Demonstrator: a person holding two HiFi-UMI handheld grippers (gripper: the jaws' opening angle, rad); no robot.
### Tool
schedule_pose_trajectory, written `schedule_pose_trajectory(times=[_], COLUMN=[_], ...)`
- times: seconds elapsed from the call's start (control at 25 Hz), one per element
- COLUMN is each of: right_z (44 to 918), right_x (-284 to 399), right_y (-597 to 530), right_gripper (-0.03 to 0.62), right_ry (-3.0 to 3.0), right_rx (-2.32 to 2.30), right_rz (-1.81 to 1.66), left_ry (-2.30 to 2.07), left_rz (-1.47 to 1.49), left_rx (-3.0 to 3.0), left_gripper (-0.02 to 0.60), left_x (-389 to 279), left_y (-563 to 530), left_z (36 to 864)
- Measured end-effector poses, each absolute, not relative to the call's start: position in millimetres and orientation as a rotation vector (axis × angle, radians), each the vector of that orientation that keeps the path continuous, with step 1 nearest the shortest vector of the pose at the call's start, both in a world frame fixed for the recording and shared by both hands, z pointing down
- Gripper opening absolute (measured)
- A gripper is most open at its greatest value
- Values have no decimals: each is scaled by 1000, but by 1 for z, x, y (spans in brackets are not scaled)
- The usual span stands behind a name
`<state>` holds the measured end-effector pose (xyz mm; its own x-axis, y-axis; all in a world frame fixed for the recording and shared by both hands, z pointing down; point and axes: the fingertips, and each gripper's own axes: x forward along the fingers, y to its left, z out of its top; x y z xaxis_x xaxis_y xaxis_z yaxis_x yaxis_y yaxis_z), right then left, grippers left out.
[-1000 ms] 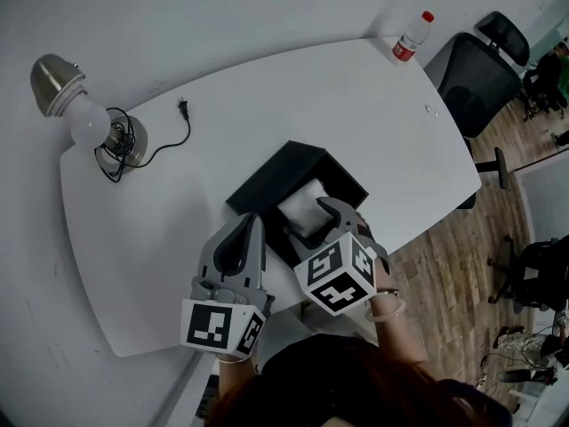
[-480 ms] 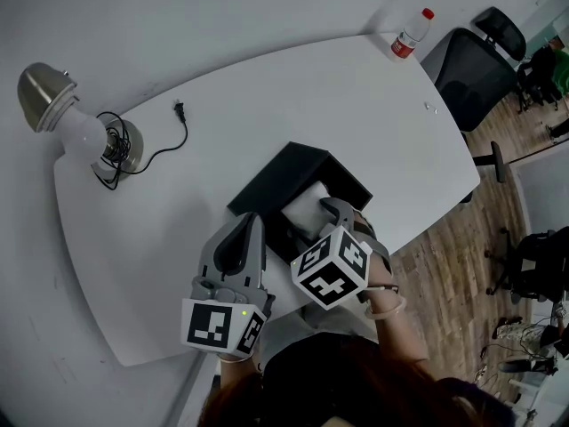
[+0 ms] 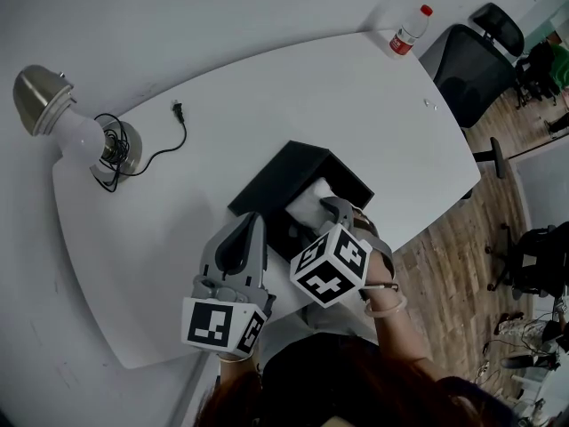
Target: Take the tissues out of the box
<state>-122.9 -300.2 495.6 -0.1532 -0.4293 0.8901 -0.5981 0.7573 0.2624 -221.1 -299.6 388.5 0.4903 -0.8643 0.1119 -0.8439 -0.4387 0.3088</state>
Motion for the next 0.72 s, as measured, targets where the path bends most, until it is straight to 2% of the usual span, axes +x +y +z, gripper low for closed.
schedule_pose_trajectory(times=[0.24,0.72], right_z=[491,466], right_x=[-122,-122], right_y=[-301,-295], right_gripper=[233,229], right_ry=[-1809,-1925], right_rx=[818,873], right_rz=[153,88], left_ry=[-1446,-1545], left_rz=[-79,-62], left_rx=[2423,2417], left_gripper=[26,26], left_x=[-220,-217], left_y=[-293,-267], left_z=[388,373])
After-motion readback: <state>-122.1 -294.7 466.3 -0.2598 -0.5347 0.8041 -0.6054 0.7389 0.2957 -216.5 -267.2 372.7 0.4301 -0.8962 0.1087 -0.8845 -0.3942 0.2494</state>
